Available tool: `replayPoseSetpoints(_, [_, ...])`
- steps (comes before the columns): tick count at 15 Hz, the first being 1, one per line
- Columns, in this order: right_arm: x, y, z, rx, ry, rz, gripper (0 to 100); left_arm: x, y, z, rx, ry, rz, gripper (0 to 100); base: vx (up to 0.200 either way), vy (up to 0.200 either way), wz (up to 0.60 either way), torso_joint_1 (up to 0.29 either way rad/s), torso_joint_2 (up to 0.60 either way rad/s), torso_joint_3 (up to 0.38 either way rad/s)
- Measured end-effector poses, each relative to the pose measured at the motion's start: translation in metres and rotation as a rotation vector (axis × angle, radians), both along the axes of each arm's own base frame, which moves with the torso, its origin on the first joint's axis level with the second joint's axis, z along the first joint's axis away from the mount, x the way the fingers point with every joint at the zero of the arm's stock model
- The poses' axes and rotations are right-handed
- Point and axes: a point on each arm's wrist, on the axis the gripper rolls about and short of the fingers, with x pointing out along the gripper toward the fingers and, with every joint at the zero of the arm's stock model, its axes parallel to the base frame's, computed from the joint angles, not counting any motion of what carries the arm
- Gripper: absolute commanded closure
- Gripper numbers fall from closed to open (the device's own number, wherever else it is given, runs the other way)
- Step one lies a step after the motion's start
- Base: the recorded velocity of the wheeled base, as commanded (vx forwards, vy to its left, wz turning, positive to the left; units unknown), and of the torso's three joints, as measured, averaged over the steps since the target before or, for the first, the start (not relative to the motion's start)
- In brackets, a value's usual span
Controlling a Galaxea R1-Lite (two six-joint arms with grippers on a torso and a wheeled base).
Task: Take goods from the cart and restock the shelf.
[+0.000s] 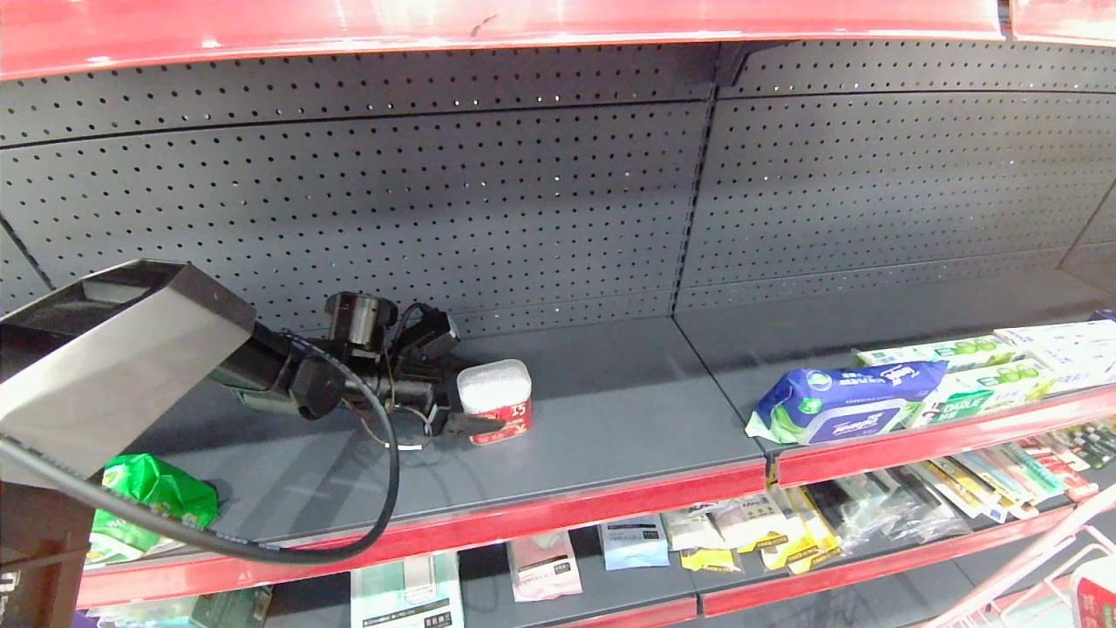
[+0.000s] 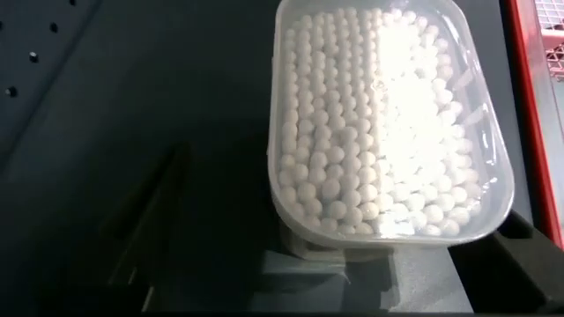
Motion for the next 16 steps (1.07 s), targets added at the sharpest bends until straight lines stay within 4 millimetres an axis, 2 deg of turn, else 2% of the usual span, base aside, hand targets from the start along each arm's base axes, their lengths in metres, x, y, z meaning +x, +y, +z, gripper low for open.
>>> replayPoseSetpoints(16, [0.0, 0.0, -0.001, 0.0, 0.006, 0.0, 100, 0.003, -0.016, -0.002, -0.01, 0.01, -0.022, 0, 0.0, 0.0, 0.0, 0.0, 0.0, 0.0])
